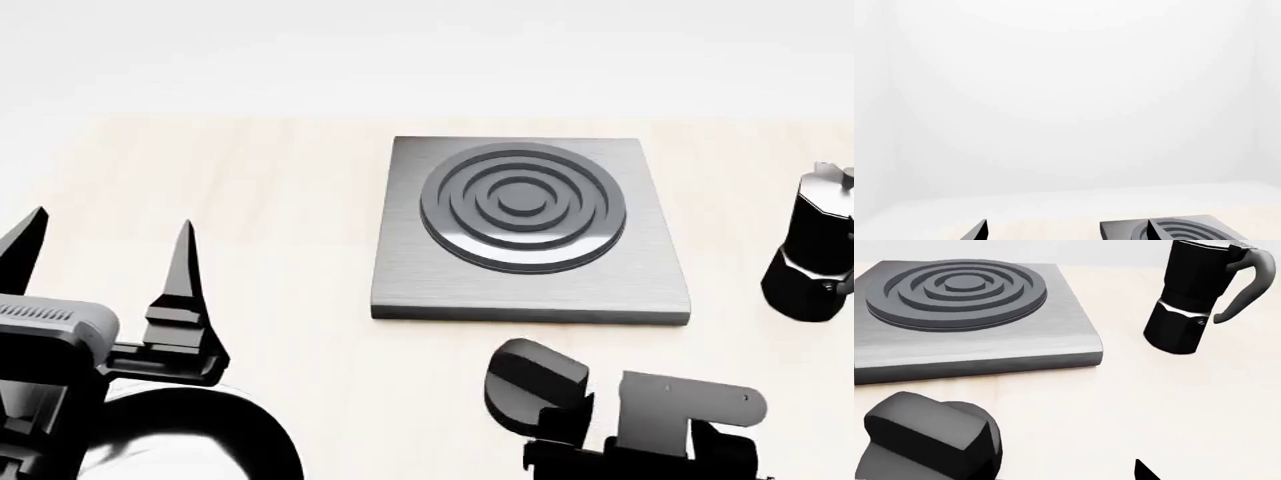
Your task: Turn on the stove.
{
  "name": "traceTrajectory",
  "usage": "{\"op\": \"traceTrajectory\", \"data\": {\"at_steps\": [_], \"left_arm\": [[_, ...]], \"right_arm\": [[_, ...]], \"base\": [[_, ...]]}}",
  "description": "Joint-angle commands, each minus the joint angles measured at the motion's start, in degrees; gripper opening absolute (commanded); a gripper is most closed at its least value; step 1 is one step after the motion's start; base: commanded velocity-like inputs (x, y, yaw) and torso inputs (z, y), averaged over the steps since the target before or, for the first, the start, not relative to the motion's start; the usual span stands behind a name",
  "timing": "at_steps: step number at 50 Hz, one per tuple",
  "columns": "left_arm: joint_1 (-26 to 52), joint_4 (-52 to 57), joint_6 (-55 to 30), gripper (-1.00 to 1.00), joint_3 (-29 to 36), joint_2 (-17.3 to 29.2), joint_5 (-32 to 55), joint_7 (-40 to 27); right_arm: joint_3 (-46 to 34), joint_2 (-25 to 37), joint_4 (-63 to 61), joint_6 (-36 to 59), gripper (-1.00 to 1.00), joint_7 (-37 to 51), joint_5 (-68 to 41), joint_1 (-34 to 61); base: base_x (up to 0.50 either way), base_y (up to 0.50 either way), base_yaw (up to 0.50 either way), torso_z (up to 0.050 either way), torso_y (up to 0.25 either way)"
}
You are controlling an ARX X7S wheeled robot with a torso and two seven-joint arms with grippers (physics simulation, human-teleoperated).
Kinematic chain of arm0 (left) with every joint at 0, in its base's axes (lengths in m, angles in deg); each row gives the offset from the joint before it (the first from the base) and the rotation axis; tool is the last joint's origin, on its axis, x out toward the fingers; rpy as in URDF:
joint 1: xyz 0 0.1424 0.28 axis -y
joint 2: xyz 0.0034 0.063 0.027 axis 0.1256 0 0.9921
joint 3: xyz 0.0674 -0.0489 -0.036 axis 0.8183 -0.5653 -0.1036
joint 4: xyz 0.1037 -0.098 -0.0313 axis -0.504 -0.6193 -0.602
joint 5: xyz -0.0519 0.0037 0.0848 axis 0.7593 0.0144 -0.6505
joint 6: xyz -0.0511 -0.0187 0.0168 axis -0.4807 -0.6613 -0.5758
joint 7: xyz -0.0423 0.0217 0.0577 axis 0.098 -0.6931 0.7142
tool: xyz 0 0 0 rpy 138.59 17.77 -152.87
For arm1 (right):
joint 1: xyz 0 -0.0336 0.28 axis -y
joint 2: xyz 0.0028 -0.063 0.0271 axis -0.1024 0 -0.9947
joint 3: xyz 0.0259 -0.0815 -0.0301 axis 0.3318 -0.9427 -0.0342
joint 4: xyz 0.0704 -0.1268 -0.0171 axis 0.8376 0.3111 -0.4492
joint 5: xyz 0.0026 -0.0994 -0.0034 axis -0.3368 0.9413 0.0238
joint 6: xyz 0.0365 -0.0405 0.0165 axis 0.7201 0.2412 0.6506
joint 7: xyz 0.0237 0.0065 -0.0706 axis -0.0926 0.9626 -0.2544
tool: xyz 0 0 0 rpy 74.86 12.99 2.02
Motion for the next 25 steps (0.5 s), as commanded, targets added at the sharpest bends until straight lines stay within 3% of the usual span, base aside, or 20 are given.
{"op": "traceTrajectory", "data": {"at_steps": [1,25], "left_arm": [[0.0,0.0,0.1,1.0,0.1,0.2,0.2,-0.2],[0.1,0.3,0.2,1.0,0.2,0.6,0.6,-0.6]], "right_arm": [[2.5,1.5,-5.0,1.3,1.0,2.8,-1.0,-2.1],[3.6,3.9,-17.5,5.3,1.0,6.3,-2.2,-4.5]], "base": [[0.0,0.0,0.0,0.0,0.0],[0.0,0.0,0.0,0.0,0.0]]}}
